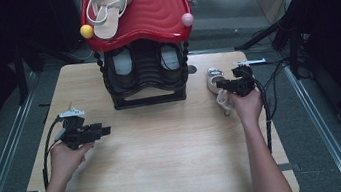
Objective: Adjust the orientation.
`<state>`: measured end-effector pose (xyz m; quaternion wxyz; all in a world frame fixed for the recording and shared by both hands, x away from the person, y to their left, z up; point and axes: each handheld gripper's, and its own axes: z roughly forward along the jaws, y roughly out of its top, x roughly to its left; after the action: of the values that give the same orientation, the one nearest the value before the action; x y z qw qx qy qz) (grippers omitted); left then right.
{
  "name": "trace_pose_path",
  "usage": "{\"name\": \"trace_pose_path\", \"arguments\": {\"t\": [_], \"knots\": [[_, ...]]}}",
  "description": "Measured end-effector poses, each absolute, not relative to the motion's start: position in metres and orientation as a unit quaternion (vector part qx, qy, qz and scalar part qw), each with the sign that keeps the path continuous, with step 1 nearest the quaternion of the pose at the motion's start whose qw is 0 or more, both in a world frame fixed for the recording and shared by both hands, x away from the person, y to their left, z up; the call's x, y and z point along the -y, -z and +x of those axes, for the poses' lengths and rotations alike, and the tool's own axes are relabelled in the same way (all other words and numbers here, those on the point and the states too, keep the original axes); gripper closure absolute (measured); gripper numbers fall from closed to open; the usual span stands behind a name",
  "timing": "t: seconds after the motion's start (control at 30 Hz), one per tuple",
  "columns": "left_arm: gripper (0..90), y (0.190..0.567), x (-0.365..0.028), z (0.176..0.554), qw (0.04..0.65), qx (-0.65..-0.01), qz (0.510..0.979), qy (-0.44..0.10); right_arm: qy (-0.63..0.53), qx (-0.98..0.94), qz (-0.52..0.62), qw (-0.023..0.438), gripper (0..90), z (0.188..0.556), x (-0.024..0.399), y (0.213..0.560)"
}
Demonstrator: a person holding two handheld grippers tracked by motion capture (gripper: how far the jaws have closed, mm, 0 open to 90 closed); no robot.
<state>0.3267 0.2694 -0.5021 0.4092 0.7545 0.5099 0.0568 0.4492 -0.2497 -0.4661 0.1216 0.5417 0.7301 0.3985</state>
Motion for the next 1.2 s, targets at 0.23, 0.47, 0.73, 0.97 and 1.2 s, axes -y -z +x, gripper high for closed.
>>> {"name": "trace_pose_path", "arguments": {"t": [0.23, 0.47, 0.73, 0.97, 1.2], "knots": [[49.0, 0.504, -0.270, 0.324, 0.409, -0.510, 0.754, -0.058, -0.380, -0.737, 0.546, 0.120, 72.7, 0.458, 0.242, 0.484], [49.0, 0.504, -0.274, 0.321, 0.410, -0.515, 0.750, -0.057, -0.370, -0.737, 0.555, 0.112, 74.4, 0.461, 0.238, 0.490], [49.1, 0.505, -0.275, 0.321, 0.412, -0.516, 0.749, -0.058, -0.359, -0.733, 0.565, 0.115, 81.3, 0.461, 0.238, 0.492], [49.2, 0.504, -0.275, 0.321, 0.412, -0.515, 0.750, -0.060, -0.360, -0.729, 0.571, 0.114, 85.9, 0.461, 0.240, 0.493], [49.3, 0.504, -0.275, 0.321, 0.412, -0.514, 0.750, -0.061, -0.361, -0.728, 0.572, 0.115, 87.3, 0.461, 0.240, 0.492]]}}
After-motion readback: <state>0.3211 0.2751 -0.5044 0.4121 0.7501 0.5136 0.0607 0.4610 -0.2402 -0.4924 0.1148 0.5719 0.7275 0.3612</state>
